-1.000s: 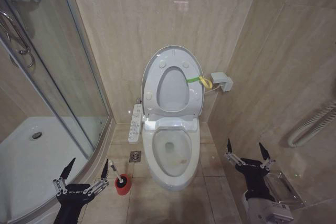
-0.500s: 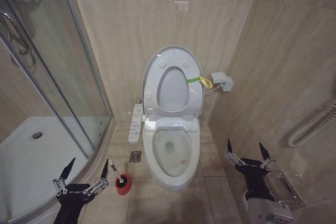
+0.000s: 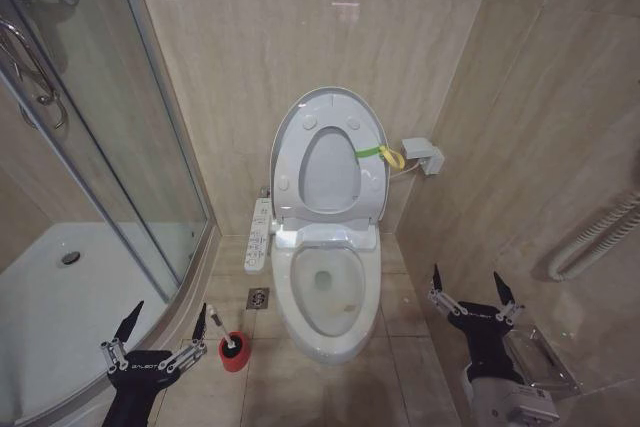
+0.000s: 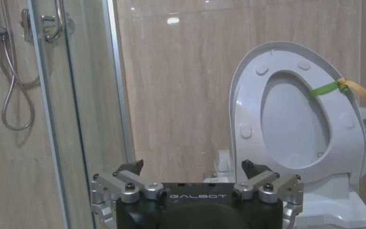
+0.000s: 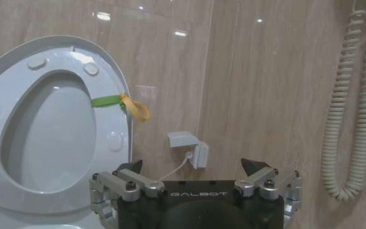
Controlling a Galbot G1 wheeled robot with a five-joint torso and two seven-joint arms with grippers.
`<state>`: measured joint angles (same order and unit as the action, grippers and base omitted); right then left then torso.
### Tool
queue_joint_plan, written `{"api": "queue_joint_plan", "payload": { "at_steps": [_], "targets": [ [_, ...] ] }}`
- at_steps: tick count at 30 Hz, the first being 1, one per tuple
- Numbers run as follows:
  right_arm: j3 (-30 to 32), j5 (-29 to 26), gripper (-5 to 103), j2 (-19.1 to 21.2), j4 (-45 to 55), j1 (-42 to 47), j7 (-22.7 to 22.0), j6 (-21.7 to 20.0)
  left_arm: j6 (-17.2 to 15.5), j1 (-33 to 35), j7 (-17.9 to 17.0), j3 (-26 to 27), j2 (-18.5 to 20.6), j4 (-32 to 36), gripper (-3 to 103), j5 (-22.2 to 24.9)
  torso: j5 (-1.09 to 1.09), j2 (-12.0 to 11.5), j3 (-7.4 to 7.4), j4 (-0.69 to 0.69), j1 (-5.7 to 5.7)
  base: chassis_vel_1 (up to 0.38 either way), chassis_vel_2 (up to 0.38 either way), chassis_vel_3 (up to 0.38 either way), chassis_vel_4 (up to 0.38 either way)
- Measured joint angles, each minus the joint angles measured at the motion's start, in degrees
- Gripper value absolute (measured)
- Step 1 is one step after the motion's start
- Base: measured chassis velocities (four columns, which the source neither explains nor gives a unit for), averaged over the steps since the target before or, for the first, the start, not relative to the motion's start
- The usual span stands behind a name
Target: Open the toilet lid, clean the toilet bowl with a toilet brush, close the toilet lid, and flush.
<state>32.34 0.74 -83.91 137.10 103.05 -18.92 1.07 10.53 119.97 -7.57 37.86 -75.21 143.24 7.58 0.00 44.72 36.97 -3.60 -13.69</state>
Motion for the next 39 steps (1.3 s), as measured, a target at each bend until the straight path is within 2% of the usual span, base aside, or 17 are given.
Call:
{"api": "queue_joint_plan", "payload": {
  "at_steps": [31,33,34,38,39],
  "targets": [
    [0.0,0.0,100,0.0,0.0,0.0,0.0,0.0,-0.2,-0.32,0.01,0.0,0.0,-0.12,100,0.1,0.01,0.0,0.0,0.0,0.0,0.0,0.0,0.0,0.0],
    [0.0,0.0,100,0.0,0.0,0.0,0.0,0.0,-2.17,-2.87,-0.02,0.11,-0.09,-1.27,100,1.09,0.01,0.0,0.0,0.01,0.0,0.0,0.0,0.0,0.0],
    [0.0,0.0,100,0.0,0.0,0.0,0.0,0.0,-2.17,-2.87,-0.02,0.11,-0.09,-1.27,100,1.09,0.01,0.0,0.0,0.01,0.0,0.0,0.0,0.0,0.0],
    [0.0,0.0,100,0.0,-0.01,0.0,0.0,0.0,-8.3,-10.96,-0.2,0.53,-0.36,-4.93,100,4.33,-0.01,0.0,0.0,0.0,0.0,0.0,0.0,0.0,0.0],
    [0.0,0.0,100,0.0,-0.01,0.0,0.0,0.0,-8.3,-10.96,-0.2,0.53,-0.36,-4.93,100,4.33,-0.01,0.0,0.0,0.0,0.0,0.0,0.0,0.0,0.0]
  ]
}}
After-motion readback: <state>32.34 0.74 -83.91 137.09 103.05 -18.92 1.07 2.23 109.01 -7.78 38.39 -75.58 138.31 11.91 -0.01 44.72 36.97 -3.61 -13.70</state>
